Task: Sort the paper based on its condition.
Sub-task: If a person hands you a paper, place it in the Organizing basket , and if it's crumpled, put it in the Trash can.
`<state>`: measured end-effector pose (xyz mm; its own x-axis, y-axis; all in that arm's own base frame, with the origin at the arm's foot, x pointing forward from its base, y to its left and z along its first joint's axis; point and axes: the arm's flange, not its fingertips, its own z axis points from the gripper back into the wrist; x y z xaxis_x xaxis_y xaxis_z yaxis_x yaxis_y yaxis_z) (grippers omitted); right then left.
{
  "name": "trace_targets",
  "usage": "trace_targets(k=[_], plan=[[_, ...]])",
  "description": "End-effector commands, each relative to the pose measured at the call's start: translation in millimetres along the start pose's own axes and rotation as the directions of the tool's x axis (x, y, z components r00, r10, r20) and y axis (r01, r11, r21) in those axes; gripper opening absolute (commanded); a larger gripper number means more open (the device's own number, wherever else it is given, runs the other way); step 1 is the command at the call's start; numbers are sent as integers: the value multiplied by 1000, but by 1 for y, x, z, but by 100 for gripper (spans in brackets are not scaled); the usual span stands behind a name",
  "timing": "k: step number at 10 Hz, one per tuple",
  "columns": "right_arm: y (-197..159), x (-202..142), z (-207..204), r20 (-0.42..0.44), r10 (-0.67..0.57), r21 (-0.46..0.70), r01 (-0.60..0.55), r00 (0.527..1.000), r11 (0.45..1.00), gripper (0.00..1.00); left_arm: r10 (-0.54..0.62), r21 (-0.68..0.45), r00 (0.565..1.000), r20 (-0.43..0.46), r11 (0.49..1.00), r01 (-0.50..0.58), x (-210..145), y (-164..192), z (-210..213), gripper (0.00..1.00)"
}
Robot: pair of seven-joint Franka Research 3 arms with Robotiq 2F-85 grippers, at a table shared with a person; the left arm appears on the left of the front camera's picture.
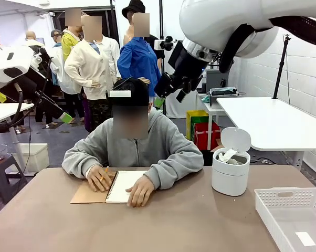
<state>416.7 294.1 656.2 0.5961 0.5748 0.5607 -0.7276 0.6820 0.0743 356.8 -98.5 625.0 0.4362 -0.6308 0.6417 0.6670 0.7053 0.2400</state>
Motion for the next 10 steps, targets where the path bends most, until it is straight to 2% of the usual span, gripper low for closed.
trace_targets(k=[1,2,3,10], plan=[[-2,2,1,-17,35,10,-34,999,999,100,2,1,1000,0,1000,-2,-1,1,0,100],[-6,-1,-4,-25,56,18,-56,998,998,100,2,1,1000,0,1000,-2,-1,1,0,100],[2,2,2,2,7,1,-7,1000,1000,100,2,1,1000,0,1000,-2,-1,1,0,100],[2,2,2,2,7,1,-7,1000,1000,100,2,1,1000,0,1000,-2,-1,1,0,100]])
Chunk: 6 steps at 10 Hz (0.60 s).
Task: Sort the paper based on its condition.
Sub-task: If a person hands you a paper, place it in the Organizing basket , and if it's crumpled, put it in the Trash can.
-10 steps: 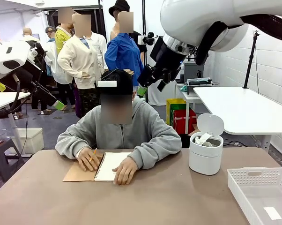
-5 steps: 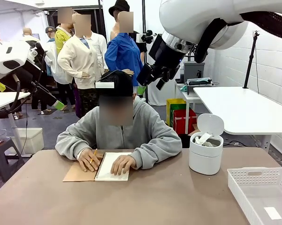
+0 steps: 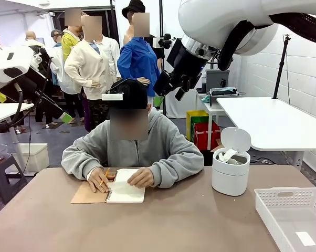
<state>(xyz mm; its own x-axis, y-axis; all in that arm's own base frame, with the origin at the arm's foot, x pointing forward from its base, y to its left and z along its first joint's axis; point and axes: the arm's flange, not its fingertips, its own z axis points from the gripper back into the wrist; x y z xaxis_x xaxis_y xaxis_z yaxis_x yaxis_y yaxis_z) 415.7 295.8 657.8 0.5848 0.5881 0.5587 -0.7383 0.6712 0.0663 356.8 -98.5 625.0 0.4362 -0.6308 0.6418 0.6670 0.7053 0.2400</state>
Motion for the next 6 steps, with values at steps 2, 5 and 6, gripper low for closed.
trace_targets(k=[2,5,6], plan=[[0,0,1,6,-10,-1,10,1000,1000,100,2,1,1000,0,1000,-2,-1,1,0,100],[0,0,1,6,-10,-1,10,1000,1000,100,2,1,1000,0,1000,-2,-1,1,0,100],[0,0,1,6,-10,-1,10,1000,1000,100,2,1,1000,0,1000,-2,-1,1,0,100]])
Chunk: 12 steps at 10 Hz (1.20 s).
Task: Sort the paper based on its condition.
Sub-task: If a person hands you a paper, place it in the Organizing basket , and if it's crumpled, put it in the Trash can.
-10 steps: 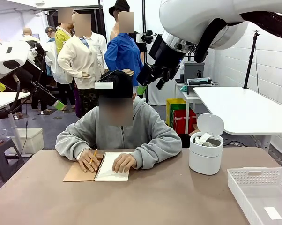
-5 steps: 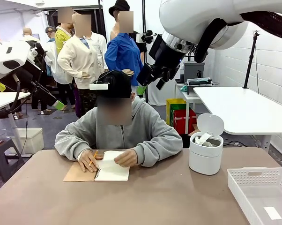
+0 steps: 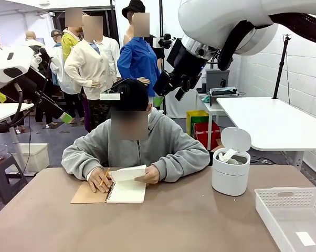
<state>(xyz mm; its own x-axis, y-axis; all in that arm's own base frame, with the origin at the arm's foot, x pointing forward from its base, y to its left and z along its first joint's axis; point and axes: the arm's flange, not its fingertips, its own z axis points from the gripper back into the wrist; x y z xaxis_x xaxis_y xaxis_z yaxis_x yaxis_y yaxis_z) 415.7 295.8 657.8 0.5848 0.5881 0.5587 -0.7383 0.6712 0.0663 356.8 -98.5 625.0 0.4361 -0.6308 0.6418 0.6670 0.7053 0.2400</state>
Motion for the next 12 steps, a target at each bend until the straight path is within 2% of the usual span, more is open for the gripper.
trace_targets(k=[1,12], plan=[[0,0,1,6,-10,-1,10,1000,1000,100,2,1,1000,0,1000,-2,-1,1,0,100],[0,0,1,6,-10,-1,10,1000,1000,100,2,1,1000,0,1000,-2,-1,1,0,100]])
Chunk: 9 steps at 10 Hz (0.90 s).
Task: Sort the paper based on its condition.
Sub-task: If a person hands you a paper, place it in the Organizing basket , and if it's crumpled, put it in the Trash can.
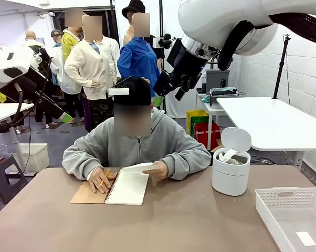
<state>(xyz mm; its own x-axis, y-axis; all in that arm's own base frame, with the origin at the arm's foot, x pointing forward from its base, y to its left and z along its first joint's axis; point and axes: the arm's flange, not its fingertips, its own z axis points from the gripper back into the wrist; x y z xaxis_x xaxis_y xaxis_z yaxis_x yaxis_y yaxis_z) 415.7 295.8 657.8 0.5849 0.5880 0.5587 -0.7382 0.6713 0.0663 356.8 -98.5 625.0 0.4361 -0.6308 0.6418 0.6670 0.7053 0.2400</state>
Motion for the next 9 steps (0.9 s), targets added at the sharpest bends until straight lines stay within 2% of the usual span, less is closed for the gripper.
trace_targets(k=[1,9], plan=[[0,0,1,6,-10,-1,10,1000,1000,100,2,1,1000,0,1000,-2,-1,1,0,100],[0,0,1,6,-10,-1,10,1000,1000,100,2,1,1000,0,1000,-2,-1,1,0,100]])
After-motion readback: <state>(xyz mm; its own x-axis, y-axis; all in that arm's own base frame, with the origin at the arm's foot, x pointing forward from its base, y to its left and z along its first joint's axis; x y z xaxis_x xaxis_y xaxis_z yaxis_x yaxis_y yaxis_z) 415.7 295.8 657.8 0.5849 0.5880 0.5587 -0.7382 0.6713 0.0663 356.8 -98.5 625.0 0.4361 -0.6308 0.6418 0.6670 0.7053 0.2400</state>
